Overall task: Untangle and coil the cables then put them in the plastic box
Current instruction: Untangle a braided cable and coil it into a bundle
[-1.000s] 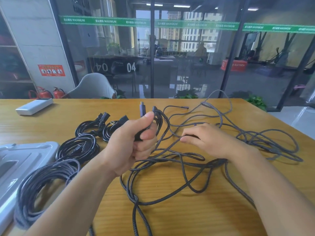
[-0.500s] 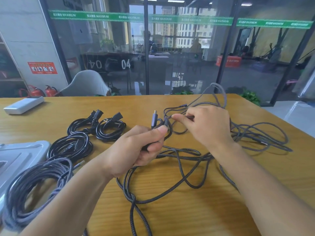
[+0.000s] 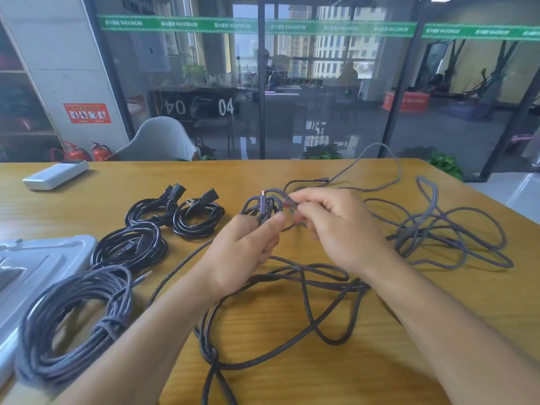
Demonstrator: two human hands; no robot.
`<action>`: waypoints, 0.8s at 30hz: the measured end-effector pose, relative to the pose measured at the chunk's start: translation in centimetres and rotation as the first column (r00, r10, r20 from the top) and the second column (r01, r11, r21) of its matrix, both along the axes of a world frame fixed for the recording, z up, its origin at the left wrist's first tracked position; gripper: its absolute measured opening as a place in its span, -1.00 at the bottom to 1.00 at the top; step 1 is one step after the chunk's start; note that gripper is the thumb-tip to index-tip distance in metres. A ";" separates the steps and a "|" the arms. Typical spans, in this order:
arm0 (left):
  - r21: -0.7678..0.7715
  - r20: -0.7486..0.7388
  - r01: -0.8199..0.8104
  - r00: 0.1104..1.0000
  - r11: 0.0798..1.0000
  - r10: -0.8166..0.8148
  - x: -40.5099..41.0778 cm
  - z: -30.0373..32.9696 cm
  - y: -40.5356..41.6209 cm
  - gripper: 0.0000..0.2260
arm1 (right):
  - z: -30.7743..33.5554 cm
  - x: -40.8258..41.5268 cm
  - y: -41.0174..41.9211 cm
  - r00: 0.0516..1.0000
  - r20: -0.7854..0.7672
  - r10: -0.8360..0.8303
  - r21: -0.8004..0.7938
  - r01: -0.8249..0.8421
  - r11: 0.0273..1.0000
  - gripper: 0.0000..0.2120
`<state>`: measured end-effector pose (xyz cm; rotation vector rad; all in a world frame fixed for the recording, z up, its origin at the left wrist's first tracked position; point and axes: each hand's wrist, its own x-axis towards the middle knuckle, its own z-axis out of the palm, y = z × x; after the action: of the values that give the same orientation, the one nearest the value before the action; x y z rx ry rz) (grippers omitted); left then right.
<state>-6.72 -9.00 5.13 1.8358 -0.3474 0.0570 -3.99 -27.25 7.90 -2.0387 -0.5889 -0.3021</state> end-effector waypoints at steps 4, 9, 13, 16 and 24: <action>-0.049 0.038 -0.078 0.996 0.996 0.080 0.3 -0.3 0.2 -0.49 | -0.6 -0.1 0.8 0.994 -0.064 0.090 -0.056 -0.094 0.994 -0.65; -0.137 0.036 -0.136 0.989 0.981 0.142 0.2 -0.2 -0.6 -0.50 | -0.9 -0.8 1.3 0.998 -0.018 0.053 0.005 -0.053 0.999 -0.66; -0.213 0.001 -0.203 0.978 0.956 0.208 0.1 -0.2 -0.8 -0.49 | -1.7 -1.4 2.7 0.997 0.009 0.077 -0.062 -0.076 0.995 -0.61; -0.207 -0.001 -0.256 0.965 0.944 0.262 0.4 -0.5 -0.6 -0.47 | -1.8 -1.9 3.5 0.992 0.110 0.055 -0.193 -0.033 0.981 -0.53; -0.170 0.043 -0.257 0.963 0.951 0.267 0.5 -0.5 -0.7 -0.51 | -1.6 -1.8 3.0 1.000 -0.004 0.009 -0.027 -0.009 1.000 -0.54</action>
<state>-6.19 -9.73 4.63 1.7094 -0.1374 0.3216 -5.74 -24.24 6.30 -2.0615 -0.6029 -0.2863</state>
